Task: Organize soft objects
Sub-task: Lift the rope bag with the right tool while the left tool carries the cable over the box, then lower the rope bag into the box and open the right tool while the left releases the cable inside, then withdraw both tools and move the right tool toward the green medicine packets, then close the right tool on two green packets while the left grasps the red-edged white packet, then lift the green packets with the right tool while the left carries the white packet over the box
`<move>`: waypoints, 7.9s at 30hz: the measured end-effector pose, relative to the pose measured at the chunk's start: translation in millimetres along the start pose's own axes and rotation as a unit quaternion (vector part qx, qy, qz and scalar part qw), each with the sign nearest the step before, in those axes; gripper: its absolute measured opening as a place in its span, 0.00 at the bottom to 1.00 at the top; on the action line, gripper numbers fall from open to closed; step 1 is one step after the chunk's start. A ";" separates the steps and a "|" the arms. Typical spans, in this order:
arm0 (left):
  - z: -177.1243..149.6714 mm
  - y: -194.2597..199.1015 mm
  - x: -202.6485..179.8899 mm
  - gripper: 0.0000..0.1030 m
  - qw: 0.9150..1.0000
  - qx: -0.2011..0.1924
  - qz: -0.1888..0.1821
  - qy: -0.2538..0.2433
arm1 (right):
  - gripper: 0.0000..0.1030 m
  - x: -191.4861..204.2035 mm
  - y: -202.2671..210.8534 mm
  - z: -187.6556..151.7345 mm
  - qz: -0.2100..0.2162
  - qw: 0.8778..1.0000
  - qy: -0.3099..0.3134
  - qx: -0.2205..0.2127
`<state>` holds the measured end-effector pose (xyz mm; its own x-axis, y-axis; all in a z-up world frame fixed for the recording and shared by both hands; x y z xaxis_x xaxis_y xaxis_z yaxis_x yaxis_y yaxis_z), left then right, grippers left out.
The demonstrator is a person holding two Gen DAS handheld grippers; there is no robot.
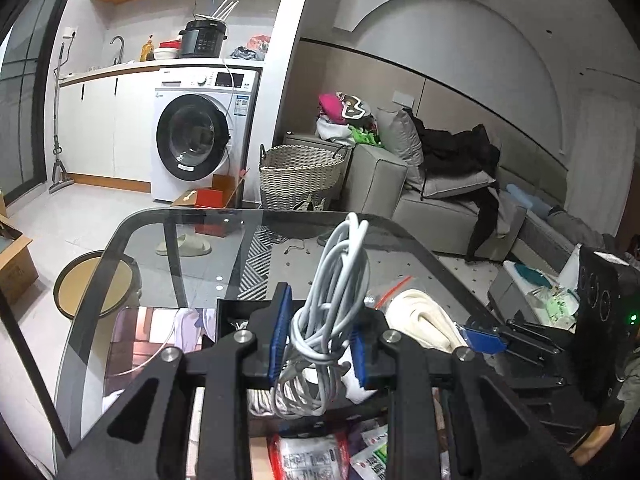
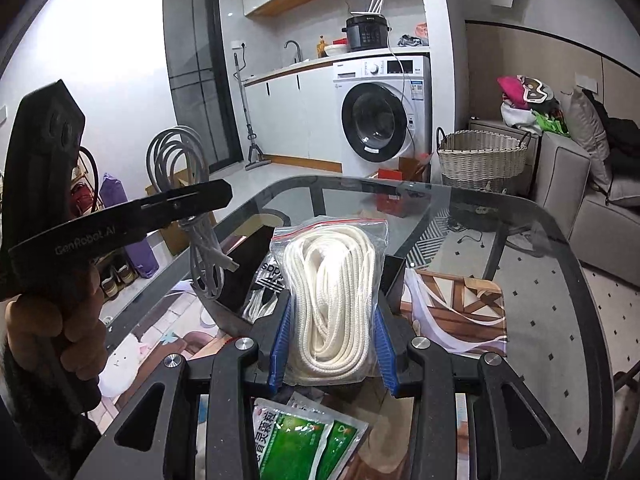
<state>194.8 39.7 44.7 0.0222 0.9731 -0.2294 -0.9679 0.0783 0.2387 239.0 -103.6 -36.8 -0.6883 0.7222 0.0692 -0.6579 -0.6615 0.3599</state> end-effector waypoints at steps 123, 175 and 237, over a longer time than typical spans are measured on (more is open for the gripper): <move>-128.8 35.7 18.2 0.95 0.986 0.145 0.063 -0.043 | 0.99 6.0 1.3 -121.2 -0.012 0.988 -0.011 0.152; -136.6 27.9 25.7 0.95 0.985 0.160 0.053 -0.029 | 0.87 16.7 -27.0 -130.1 0.033 0.981 0.087 0.168; -127.7 23.9 -16.2 0.48 0.986 0.149 0.012 -0.073 | 0.47 -5.9 36.9 -89.6 0.020 0.997 0.024 0.077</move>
<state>139.4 -1.9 -66.4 0.0576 0.9945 -0.0874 -0.8521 0.0946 0.5148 191.4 -150.3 -107.3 -0.7294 0.6828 0.0420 -0.5778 -0.6477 0.4966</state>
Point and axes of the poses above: each gripper's, at about its wrist camera, not at the fingertips, and y roughly against the way its jaws point, x to its left, z to its top, the point moved 9 cm from there along -y, roughly the way its jaws point, and after that the axes turned 13 degrees about -x, right-handed, at the moved point
